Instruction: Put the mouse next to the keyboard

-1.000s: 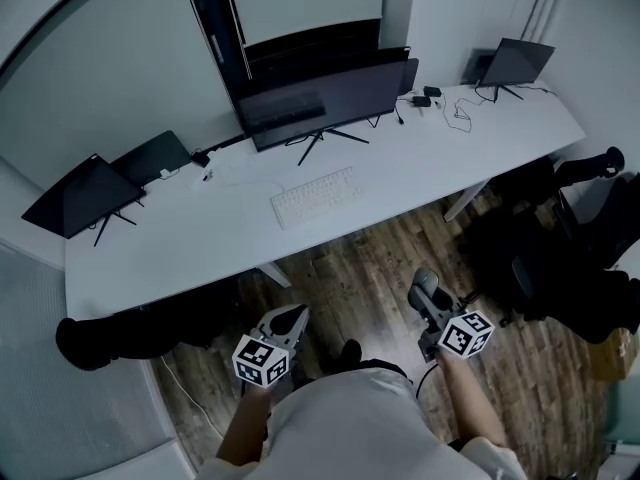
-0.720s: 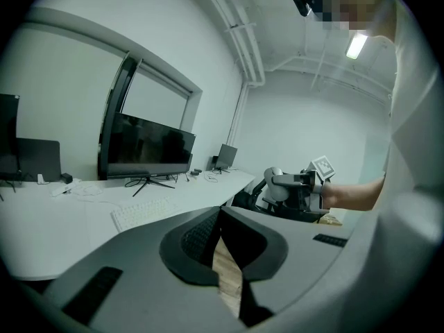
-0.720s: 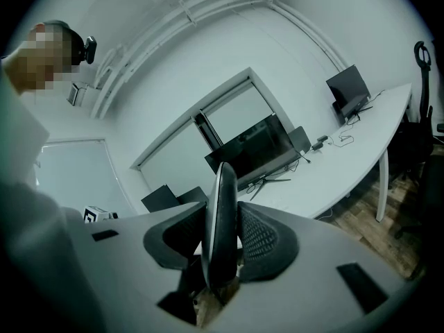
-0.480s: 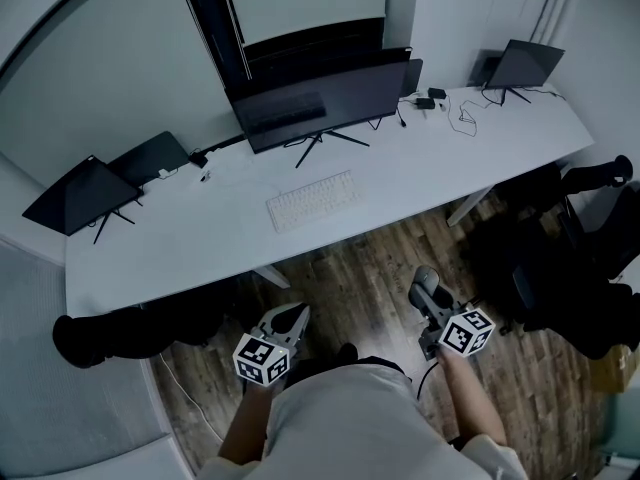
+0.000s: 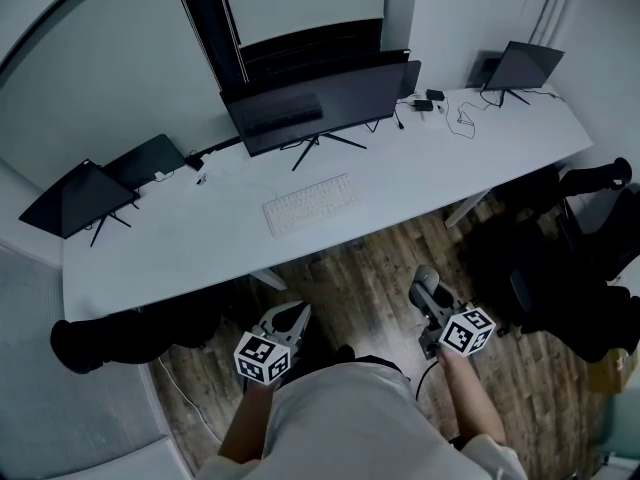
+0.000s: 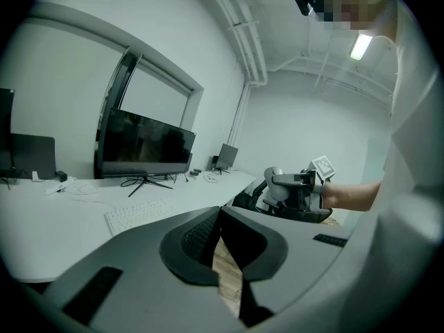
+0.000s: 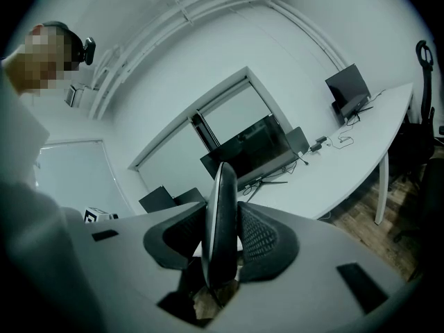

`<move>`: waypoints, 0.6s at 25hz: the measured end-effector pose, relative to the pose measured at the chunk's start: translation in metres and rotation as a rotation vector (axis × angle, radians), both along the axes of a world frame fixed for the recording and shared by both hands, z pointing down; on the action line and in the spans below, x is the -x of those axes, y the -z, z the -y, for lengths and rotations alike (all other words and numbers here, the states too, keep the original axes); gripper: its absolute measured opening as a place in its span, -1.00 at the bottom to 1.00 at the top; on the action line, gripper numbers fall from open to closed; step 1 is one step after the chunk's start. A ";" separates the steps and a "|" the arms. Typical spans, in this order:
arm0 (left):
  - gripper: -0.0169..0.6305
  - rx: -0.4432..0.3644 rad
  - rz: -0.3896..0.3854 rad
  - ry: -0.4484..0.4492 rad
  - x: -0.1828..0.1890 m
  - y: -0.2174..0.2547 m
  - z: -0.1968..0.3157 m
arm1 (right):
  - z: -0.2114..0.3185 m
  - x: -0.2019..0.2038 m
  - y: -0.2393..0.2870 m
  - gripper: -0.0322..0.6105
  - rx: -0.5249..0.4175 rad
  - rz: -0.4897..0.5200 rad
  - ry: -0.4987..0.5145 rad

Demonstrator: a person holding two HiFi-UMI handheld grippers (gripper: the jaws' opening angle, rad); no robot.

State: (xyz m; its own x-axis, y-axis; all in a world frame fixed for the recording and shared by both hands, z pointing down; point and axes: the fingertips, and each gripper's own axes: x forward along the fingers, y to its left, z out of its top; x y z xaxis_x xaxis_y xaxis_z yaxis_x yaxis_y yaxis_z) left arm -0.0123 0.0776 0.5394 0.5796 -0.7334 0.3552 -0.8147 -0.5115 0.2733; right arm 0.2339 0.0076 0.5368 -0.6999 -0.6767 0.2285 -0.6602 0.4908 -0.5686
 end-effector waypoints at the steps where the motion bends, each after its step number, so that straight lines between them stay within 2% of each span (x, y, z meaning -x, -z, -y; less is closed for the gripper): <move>1: -0.90 -0.001 -0.001 -0.002 0.000 0.000 0.003 | 0.002 0.000 0.000 -0.43 0.003 -0.001 -0.001; 15: -0.90 0.020 -0.023 -0.048 0.019 -0.006 0.063 | 0.049 0.021 -0.005 -0.43 0.033 -0.031 -0.033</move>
State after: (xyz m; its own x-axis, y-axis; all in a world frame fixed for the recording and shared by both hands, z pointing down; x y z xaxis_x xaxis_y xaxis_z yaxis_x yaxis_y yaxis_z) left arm -0.0316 0.0143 0.5454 0.6220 -0.6977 0.3556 -0.7829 -0.5441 0.3018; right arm 0.2126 -0.0411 0.5416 -0.6692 -0.6913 0.2725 -0.6935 0.4493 -0.5632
